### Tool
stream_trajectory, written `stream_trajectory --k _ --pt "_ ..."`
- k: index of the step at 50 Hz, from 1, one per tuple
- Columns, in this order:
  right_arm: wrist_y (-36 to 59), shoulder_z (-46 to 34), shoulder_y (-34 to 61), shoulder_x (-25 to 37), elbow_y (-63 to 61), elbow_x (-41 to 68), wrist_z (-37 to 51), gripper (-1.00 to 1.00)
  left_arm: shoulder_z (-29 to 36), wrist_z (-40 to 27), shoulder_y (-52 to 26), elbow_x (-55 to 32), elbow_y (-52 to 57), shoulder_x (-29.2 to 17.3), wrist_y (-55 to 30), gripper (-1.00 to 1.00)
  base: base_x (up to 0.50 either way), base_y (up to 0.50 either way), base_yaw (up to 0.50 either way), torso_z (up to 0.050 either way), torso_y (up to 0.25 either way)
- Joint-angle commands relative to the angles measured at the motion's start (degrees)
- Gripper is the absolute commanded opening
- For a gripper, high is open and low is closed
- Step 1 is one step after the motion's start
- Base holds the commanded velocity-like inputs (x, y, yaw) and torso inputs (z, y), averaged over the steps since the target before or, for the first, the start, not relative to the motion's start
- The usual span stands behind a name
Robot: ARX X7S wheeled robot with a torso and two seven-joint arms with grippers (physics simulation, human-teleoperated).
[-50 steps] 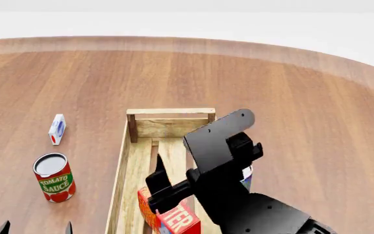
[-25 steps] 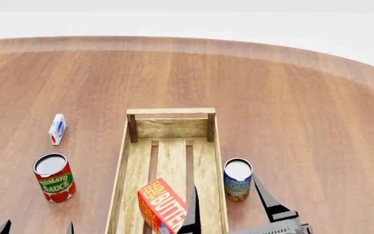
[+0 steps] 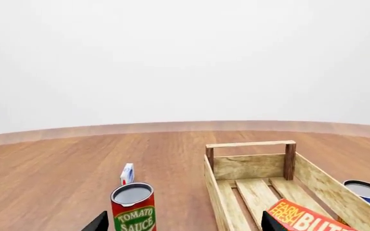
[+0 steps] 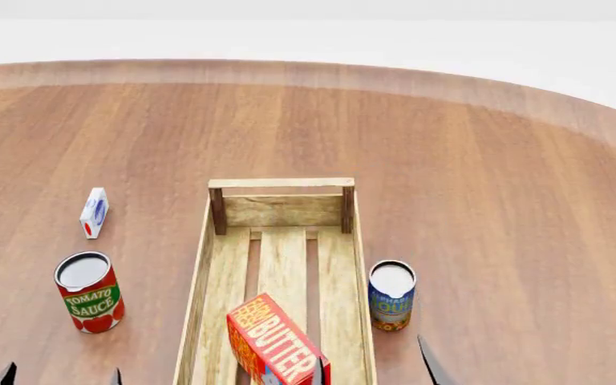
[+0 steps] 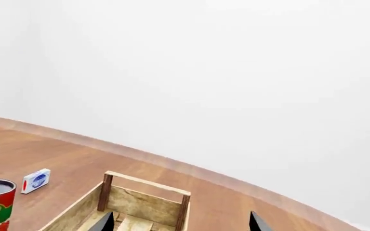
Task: Pick up the butter and put it in the tray.
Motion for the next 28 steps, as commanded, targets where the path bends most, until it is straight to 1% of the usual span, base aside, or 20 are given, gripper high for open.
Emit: stream_trajectory --k 1,5,17,28 --pt "1.7 -1.0 -2.6 2.6 -7.5 -6.7 4.3 1.0 0.3 0.0 2.7 1.7 3.1 -1.2 4.2 1.0 0.0 0.0 0.0 0.0 0.0" --pt "3.4 -1.4 -3.4 3.1 -9.8 -9.5 6.0 1.0 0.4 -1.0 5.3 3.6 6.7 -2.1 5.5 1.0 0.0 0.0 0.0 0.0 0.0" --pt "5.5 -1.8 -5.3 5.7 -16.3 -14.6 8.8 1.0 0.1 -2.0 8.0 4.4 10.6 -3.4 7.0 1.0 0.0 0.0 0.0 0.0 0.0" --pt "6.1 -1.9 -5.7 6.0 -17.6 -15.6 8.9 1.0 0.0 -2.5 9.5 5.3 12.5 -4.1 8.0 1.0 0.0 0.0 0.0 0.0 0.0"
